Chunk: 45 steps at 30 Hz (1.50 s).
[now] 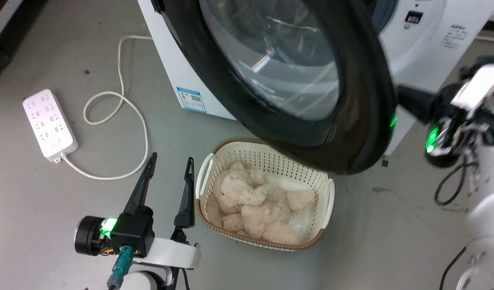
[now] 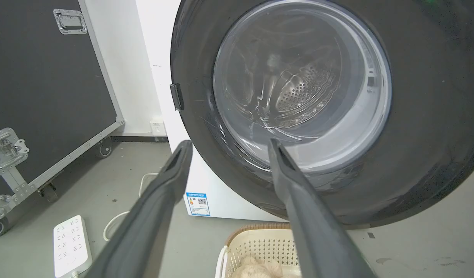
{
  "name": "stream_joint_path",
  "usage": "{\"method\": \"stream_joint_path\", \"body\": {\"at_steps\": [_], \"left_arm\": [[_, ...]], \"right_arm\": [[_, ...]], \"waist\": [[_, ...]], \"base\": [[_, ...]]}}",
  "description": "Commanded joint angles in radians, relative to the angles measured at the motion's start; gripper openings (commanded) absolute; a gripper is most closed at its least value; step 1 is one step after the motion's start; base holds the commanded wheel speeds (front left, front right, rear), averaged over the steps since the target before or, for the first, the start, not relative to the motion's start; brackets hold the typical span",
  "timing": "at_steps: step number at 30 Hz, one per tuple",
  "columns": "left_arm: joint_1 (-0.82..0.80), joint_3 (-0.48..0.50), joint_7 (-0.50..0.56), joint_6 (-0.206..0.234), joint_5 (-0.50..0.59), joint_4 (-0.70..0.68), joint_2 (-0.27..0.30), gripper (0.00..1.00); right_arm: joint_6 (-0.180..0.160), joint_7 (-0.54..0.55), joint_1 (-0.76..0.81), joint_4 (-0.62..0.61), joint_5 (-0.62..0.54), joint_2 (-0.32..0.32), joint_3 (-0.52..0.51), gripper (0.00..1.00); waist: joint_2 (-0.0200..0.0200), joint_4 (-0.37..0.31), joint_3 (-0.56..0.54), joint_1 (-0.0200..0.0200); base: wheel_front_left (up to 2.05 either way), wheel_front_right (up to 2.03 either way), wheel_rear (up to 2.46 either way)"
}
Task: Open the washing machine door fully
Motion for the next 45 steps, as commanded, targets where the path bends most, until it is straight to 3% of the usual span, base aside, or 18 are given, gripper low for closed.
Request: {"method": "stream_joint_path", "body": {"at_steps": [1,13,17,22,23,24,25,31,40,45], "left_arm": [[0.015,-0.006,-0.005,-0.001,0.004,0.006,0.005,1.00],[0.050,-0.046,-0.005,0.003,-0.012,0.044,0.000,1.00],[0.051,-0.052,-0.005,0.005,-0.013,0.049,0.000,1.00],[0.060,-0.053,-0.005,0.010,-0.017,0.055,0.002,1.00],[0.064,-0.052,-0.005,0.012,-0.018,0.057,0.003,1.00],[0.068,-0.051,-0.005,0.014,-0.018,0.059,0.004,1.00],[0.072,-0.050,-0.005,0.015,-0.020,0.061,0.004,1.00],[0.091,-0.036,-0.005,0.028,-0.035,0.066,0.005,1.00],[0.111,0.016,-0.005,0.035,-0.071,0.045,0.023,1.00],[0.128,0.020,-0.005,0.022,-0.078,0.046,0.040,1.00]], "right_arm": [[0.001,0.005,0.049,0.004,0.059,0.009,0.056,0.00],[0.001,-0.116,0.318,-0.139,0.524,0.009,0.600,0.00],[0.001,-0.204,0.380,-0.197,0.612,0.009,0.749,0.00],[0.001,-0.292,0.415,-0.233,0.673,0.009,0.852,0.00],[0.001,-0.316,0.420,-0.238,0.672,0.009,0.860,0.03],[0.001,-0.346,0.425,-0.241,0.662,0.009,0.862,0.45],[0.001,-0.375,0.430,-0.243,0.650,0.008,0.860,1.00],[0.001,-0.621,0.463,-0.324,0.479,-0.082,0.825,1.00],[0.001,-1.111,0.609,-0.539,-0.099,-0.274,0.833,1.00],[0.001,-1.245,0.732,-0.628,-0.435,-0.277,0.728,1.00]], "waist": [[0.0000,0.001,-0.023,0.0002],[0.0000,0.033,-0.073,0.0002],[0.0000,0.042,-0.075,0.0002],[0.0000,0.039,-0.090,0.0002],[0.0000,0.036,-0.097,0.0002],[0.0000,0.032,-0.105,0.0002],[0.0000,0.028,-0.112,0.0002],[0.0000,-0.016,-0.162,0.0002],[0.0000,-0.101,-0.221,0.0002],[0.0000,-0.130,-0.231,0.0002]], "base": [[0.00,0.00,0.00],[0.00,0.00,0.00],[0.00,0.00,0.00],[0.00,0.00,0.00],[0.00,0.00,0.00],[0.00,0.00,0.00],[0.00,0.00,0.00],[0.00,0.00,0.00],[0.00,0.00,0.00],[0.00,0.00,0.00]]}}
